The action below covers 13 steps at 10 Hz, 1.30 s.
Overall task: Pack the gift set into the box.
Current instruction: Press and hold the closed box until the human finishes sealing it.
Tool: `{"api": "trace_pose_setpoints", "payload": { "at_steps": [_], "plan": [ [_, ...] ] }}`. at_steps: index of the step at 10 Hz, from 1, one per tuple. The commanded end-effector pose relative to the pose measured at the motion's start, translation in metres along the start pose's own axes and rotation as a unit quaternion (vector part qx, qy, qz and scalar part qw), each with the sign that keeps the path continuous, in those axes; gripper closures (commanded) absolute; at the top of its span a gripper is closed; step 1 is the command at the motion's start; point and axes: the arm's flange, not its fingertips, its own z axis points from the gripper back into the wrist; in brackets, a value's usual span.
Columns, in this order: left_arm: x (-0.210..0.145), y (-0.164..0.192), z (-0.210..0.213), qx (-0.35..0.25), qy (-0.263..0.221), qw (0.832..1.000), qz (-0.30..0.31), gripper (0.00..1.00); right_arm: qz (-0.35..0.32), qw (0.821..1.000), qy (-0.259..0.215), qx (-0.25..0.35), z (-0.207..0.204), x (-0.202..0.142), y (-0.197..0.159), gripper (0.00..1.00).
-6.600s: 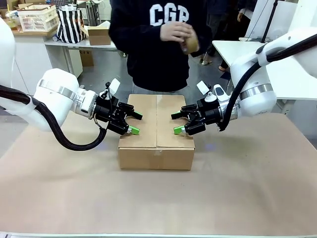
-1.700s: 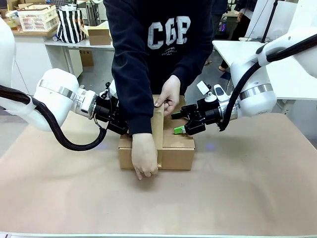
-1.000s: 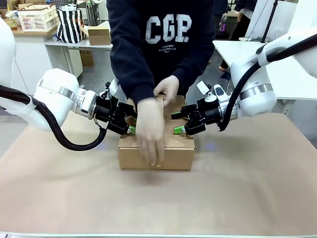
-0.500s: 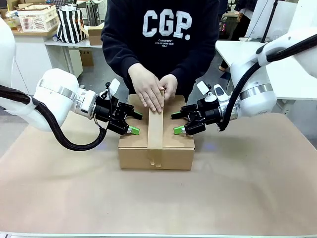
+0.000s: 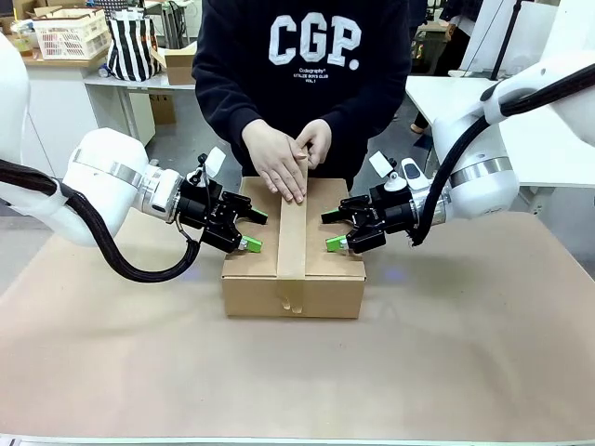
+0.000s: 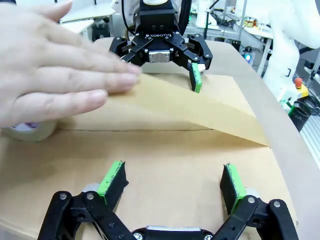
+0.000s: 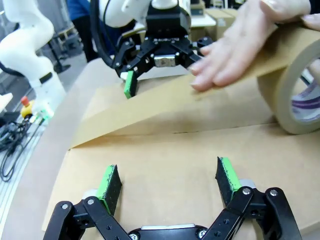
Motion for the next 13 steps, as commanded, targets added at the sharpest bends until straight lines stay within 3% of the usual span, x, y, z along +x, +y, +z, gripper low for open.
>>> {"api": "trace_pose_setpoints", "payload": {
  "at_steps": [1, 13],
  "plan": [
    [-0.0015, -0.0005, -0.0011, 0.000, 0.003, 1.000, 0.000, 0.00, -0.002, 1.000, 0.002, -0.001, -0.0002, -0.0017, 0.0002, 0.00],
    [-0.0015, -0.0005, -0.0011, 0.000, 0.003, 1.000, 0.000, 0.00, -0.002, 1.000, 0.002, -0.001, -0.0002, -0.0017, 0.0002, 0.00]
  ]
}}
